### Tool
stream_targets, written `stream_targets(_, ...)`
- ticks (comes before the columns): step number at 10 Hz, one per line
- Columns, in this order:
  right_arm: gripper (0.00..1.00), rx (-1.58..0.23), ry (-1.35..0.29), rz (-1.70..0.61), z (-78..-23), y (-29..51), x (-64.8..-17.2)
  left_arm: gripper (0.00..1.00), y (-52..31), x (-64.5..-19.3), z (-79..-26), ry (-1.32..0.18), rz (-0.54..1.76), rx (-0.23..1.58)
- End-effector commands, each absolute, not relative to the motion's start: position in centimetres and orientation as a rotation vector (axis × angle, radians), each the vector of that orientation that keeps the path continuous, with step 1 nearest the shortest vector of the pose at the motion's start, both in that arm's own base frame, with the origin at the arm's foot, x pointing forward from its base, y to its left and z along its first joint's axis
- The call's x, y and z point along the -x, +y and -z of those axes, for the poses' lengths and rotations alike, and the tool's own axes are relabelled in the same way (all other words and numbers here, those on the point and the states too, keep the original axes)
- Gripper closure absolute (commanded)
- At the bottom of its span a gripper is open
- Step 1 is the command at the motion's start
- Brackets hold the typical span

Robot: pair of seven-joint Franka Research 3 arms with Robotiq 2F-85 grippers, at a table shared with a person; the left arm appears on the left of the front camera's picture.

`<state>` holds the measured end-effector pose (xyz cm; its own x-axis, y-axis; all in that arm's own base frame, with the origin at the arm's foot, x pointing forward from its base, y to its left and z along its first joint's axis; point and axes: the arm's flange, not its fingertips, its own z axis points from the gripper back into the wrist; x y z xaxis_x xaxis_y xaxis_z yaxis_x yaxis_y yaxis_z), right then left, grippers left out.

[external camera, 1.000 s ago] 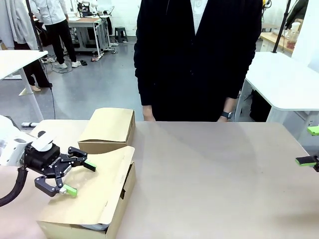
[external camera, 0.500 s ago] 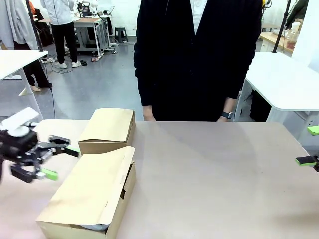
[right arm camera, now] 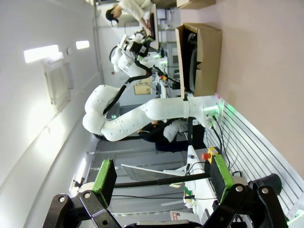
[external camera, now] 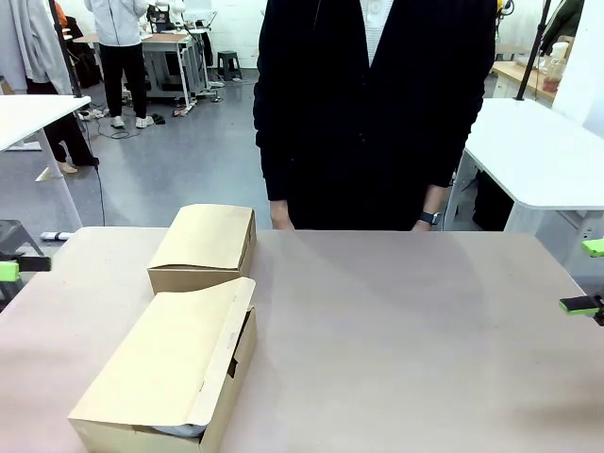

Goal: Place items inside the box.
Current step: Close the lid of the Mailer Box closest to the robot.

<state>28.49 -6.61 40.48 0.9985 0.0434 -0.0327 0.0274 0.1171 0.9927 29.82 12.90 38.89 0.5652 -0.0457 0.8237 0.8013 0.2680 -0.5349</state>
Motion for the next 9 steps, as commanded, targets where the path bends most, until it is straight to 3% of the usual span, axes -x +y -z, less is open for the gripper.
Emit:
stream_targets(1,0.0,-1.47,0.037,-0.028,-40.8,-6.6,-28.5,0.0,11.6,-29.7,-39.0,-0.598,0.212,1.265)
stream_targets(2,0.0,-1.47,0.037,-0.028,-40.8,-6.6,-28.5,0.0,12.6,-30.9,-38.1,-0.635,0.17,1.227)
stream_targets(3,0.0,-1.47,0.037,-0.028,-40.8,-6.6,-28.5,0.0,13.7,-30.0,-38.6,-0.709,0.502,1.168)
stream_targets(9,0.0,-1.47,0.037,-0.028,-40.8,-6.6,-28.5,0.0,13.7,-30.0,-38.6,-0.709,0.502,1.168)
